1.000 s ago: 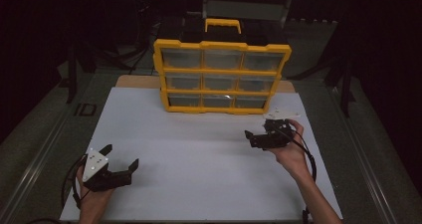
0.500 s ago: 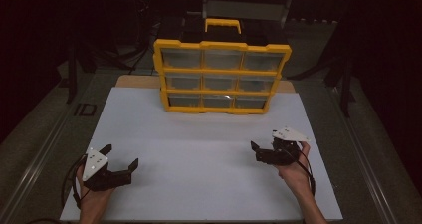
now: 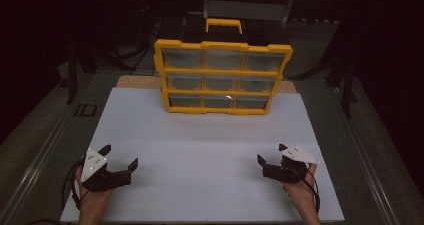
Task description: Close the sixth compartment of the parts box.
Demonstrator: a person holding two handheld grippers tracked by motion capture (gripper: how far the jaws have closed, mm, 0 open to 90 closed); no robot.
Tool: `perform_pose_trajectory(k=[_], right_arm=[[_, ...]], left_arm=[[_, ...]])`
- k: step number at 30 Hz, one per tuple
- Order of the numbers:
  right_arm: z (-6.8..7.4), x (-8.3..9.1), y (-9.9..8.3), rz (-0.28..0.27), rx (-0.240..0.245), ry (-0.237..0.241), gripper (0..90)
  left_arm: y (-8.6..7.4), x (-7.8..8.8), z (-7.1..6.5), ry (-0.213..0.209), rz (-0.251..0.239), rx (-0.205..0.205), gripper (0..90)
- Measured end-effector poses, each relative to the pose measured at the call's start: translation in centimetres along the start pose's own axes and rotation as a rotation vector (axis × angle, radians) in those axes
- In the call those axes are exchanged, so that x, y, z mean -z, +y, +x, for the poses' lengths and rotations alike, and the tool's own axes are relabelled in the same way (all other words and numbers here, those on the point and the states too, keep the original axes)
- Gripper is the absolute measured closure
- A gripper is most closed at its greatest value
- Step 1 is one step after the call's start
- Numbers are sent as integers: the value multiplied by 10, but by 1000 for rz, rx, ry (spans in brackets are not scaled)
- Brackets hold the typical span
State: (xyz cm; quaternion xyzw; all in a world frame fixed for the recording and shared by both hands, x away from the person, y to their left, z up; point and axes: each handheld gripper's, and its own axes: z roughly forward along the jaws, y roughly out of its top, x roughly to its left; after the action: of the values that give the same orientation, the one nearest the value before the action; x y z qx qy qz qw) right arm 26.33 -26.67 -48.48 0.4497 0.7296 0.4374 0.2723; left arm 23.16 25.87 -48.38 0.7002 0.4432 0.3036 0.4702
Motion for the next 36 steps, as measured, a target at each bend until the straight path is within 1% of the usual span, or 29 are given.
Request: perform_pose_trajectory(k=[2,3,5,10,12,13,16,18,22,25,27,31,36], right_arm=[[0,3,-4,-23,9,0,107],[0,3,-4,-23,9,0,107],[-2,9,-9,-44,-17,8,107],[-4,18,-16,-88,-23,12,107],[-5,19,-18,-100,-24,14,107],[-5,19,-19,-107,-32,18,107],[-7,21,-19,-127,-42,11,107],[-8,21,-20,-136,-35,7,107],[-8,21,-21,-137,-25,7,107],[-7,22,-21,-145,-25,10,107],[-7,23,-21,-149,-18,8,106],[-8,23,-21,-149,-19,4,107],[-10,23,-22,-148,-23,13,106]], left_arm=[[0,0,0,2,-2,3,0],[0,0,0,2,-2,3,0],[0,2,1,6,-9,2,0],[0,3,2,7,-14,11,0],[0,3,2,7,-15,11,0],[0,3,3,8,-15,11,0],[0,4,3,8,-18,13,0],[0,4,4,5,-19,21,0],[-1,4,5,-3,-17,27,0],[0,3,4,-6,-16,22,0],[-1,2,3,-7,-13,21,0],[-1,2,3,-7,-12,20,0],[-1,1,3,-5,-11,19,0]])
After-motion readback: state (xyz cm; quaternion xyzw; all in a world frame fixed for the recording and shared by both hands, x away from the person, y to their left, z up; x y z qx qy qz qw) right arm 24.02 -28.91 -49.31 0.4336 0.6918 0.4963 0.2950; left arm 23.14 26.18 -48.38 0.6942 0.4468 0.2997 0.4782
